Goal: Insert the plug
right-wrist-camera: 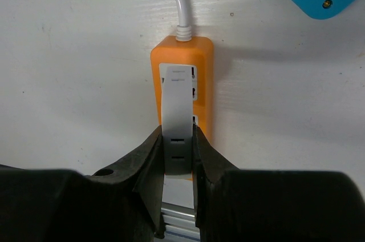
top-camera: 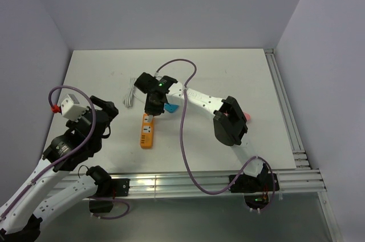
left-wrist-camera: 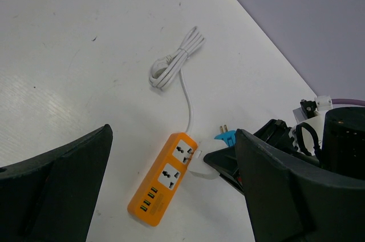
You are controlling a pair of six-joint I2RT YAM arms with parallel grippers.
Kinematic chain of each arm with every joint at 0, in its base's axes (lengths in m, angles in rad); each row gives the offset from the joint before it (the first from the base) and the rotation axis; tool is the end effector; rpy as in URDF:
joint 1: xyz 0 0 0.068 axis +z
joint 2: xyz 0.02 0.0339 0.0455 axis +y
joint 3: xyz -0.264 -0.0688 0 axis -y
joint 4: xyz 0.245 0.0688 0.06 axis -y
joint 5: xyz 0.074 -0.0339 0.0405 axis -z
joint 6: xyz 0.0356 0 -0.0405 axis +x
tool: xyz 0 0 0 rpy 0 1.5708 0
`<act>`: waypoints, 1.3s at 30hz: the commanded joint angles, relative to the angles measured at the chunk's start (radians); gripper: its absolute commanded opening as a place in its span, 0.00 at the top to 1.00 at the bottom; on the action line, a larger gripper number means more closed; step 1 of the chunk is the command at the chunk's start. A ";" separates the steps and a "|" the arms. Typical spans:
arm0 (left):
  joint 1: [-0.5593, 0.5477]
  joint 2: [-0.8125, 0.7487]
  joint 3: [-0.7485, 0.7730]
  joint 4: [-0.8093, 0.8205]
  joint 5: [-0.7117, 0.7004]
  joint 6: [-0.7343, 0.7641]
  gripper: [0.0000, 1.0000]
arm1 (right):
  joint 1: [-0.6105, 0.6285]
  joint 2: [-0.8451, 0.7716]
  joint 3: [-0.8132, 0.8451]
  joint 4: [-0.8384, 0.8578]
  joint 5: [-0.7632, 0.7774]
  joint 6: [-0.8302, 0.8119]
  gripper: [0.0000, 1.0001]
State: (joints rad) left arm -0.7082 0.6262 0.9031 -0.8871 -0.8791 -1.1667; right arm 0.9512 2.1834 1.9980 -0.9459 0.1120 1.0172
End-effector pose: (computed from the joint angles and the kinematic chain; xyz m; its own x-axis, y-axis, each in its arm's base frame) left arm 0.0973 -0.0472 0.3375 -0.1118 -0.6764 -0.7280 -0.4255 0.6946 -0.5800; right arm 0.2763 0.3805 0.2443 -0.9410 0.1365 -0.3097 0.0362 0.9505 0.3088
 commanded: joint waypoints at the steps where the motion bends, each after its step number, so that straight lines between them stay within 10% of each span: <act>1: -0.004 -0.002 -0.003 0.017 0.002 0.015 0.06 | 0.008 0.018 0.022 0.006 0.025 0.011 1.00; 39: -0.010 -0.011 -0.010 -0.004 0.005 -0.011 0.07 | 0.043 0.145 0.125 -0.105 0.121 0.000 1.00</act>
State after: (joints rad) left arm -0.7139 0.6254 0.9028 -0.8883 -0.8764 -1.1717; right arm 0.9794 2.2879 2.0926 -1.0096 0.1864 1.0233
